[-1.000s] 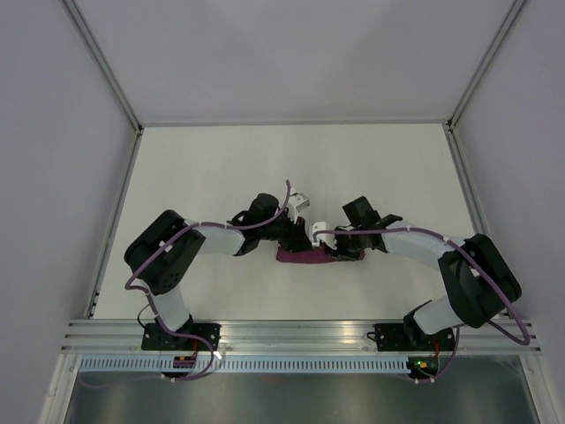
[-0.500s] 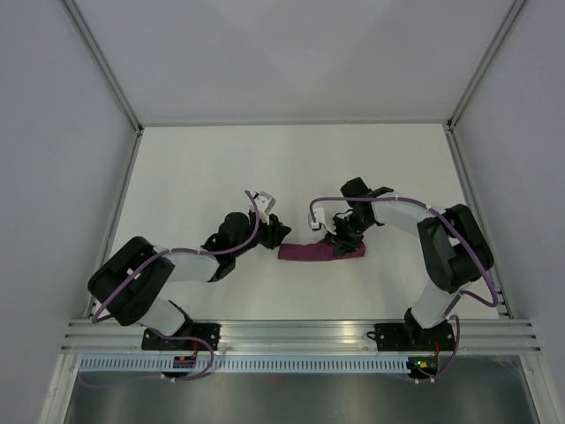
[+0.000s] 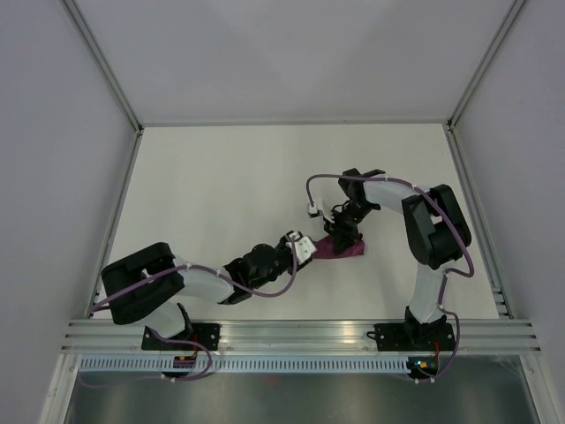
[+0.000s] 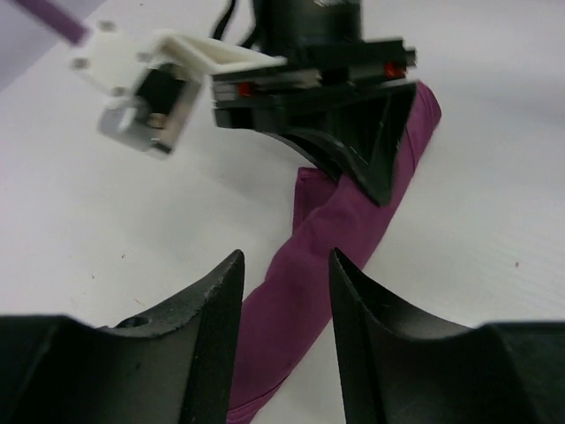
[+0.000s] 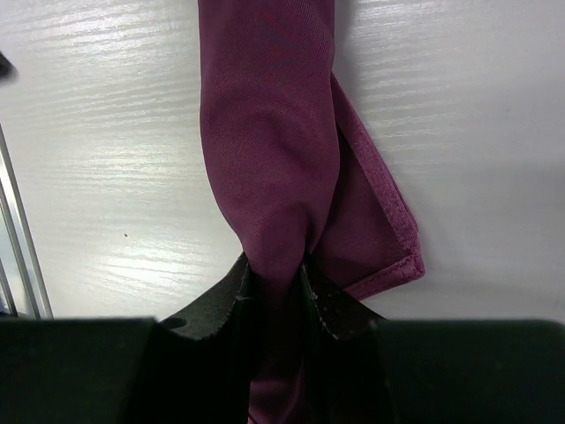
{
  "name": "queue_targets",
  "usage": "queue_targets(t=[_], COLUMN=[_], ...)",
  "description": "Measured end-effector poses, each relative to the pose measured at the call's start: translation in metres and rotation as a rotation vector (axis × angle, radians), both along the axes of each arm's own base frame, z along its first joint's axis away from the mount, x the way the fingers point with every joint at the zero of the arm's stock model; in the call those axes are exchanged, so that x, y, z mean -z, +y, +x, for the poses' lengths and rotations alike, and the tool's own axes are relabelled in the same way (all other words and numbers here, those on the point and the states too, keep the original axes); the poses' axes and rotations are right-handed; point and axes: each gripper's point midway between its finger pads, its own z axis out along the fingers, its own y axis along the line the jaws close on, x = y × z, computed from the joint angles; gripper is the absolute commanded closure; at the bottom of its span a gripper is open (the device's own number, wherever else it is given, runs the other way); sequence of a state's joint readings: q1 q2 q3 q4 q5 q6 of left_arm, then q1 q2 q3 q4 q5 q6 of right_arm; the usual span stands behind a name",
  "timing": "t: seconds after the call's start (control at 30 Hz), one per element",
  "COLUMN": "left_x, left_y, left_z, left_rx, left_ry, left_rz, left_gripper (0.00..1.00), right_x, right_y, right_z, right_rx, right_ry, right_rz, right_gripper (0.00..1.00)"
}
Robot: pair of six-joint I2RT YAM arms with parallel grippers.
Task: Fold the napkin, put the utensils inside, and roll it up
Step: Roll the napkin with the utensil
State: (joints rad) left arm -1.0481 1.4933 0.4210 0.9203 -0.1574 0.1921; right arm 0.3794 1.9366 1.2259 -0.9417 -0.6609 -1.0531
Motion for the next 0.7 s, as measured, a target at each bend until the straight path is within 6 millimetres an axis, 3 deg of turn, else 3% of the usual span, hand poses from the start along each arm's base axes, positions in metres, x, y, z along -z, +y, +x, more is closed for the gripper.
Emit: queue_targets(t=[0.17, 0.33, 0.6, 0.7], left_x=[0.032, 0.049, 0.079, 0.078], left_y=[-0.019, -0.038, -0.051, -0.056], left_z=[-0.018, -0.024, -0.017, -0.013], left_rx=[0.089, 0.167, 0.233, 0.238], left_ry=[-0.100, -0.197, -0.307, -0.348], left_rz=[0.188, 0.320, 0.489, 0.511], left_gripper=[0.45, 0.42, 0.41, 0.41], right_x=[0.000, 0.000, 0.000, 0.000], right_y=[0.000, 0.000, 0.000, 0.000], right_z=[0.000, 0.000, -0.001, -0.002], right_rx=[-0.001, -0.003, -0.002, -0.001], right_ry=[0.024, 0.039, 0.066, 0.075], right_rz=[-0.005, -0.008, -0.011, -0.011], right_gripper=[0.89, 0.89, 0.89, 0.89])
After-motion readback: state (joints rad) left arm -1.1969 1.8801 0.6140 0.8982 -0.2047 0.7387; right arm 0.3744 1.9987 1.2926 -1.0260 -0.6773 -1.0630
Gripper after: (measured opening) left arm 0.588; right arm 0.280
